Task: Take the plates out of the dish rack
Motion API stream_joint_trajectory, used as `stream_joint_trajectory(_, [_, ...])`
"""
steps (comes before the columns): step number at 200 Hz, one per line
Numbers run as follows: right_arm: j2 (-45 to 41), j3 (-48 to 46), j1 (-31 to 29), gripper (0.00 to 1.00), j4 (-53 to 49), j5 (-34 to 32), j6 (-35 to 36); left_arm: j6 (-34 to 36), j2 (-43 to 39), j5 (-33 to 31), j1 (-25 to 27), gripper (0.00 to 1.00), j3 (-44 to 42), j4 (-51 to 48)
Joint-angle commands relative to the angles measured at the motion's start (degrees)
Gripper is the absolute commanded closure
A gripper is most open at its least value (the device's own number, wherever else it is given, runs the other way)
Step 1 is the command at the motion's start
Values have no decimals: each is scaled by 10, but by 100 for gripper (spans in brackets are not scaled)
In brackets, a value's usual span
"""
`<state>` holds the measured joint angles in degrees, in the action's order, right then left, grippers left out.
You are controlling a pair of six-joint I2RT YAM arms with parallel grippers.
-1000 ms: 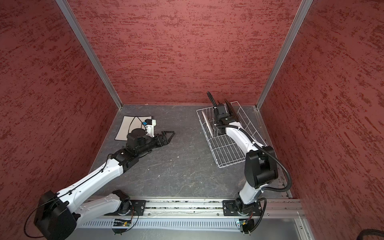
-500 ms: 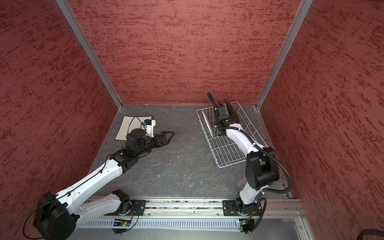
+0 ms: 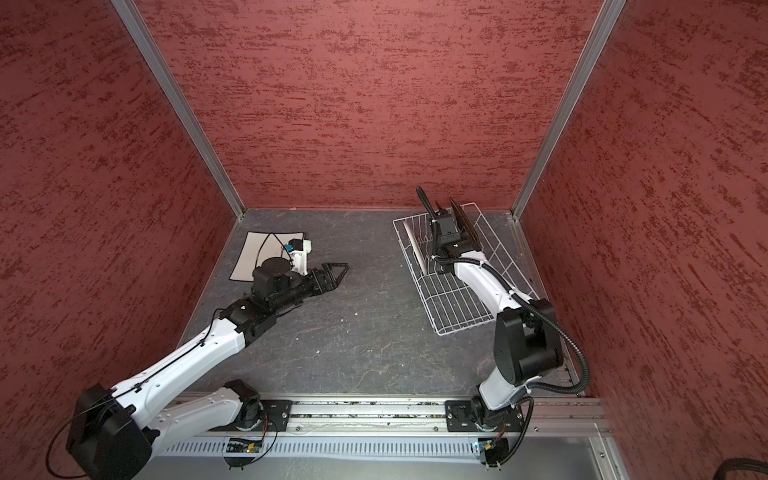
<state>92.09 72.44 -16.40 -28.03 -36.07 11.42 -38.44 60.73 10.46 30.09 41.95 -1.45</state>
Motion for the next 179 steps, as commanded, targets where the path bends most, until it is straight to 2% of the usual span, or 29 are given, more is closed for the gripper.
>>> stream_joint_trajectory(1, [-46,5,1,100,62,-21,-5,-5,-4,4,-4,0,-9,11])
stream_joint_trajectory(50, [-73,-11,-4,100,95,-30,7,-11,3,8,-2,1,-12,18])
stream_joint_trajectory(179, [-144,-37,-15,100,130,-1,38,-15,9,9,-1,0,-13,24])
